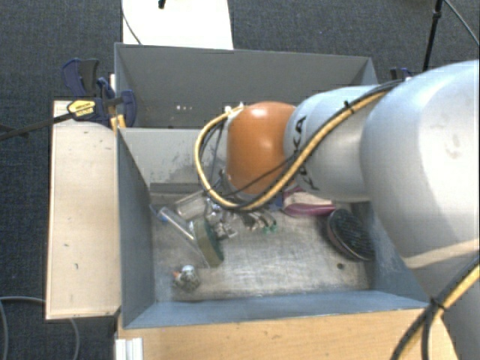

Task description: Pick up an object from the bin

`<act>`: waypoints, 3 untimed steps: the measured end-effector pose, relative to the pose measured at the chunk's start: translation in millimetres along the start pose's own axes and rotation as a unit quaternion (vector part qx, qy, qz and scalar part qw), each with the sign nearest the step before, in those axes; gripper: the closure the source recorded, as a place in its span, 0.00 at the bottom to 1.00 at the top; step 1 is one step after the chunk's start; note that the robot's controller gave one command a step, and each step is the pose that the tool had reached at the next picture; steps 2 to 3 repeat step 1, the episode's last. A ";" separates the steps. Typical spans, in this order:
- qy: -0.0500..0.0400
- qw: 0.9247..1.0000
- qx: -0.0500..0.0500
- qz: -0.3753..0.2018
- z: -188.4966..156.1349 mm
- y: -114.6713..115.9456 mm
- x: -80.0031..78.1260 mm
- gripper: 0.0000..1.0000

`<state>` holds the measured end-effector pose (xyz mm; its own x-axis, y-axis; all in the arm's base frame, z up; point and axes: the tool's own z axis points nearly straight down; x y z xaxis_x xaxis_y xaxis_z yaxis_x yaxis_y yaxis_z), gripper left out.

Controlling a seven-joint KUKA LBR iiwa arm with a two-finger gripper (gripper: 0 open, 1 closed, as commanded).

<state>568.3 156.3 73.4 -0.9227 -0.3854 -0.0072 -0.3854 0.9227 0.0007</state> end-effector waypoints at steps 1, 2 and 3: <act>-0.002 1.000 0.001 -0.014 -130.6 12.3 1.1 1.00; -0.002 1.000 0.001 -0.014 -130.6 12.3 1.1 1.00; -0.002 1.000 0.001 -0.014 -130.6 12.3 1.1 1.00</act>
Offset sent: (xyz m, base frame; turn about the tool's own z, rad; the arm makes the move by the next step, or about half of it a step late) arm -0.0086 0.0099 0.1252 -0.0301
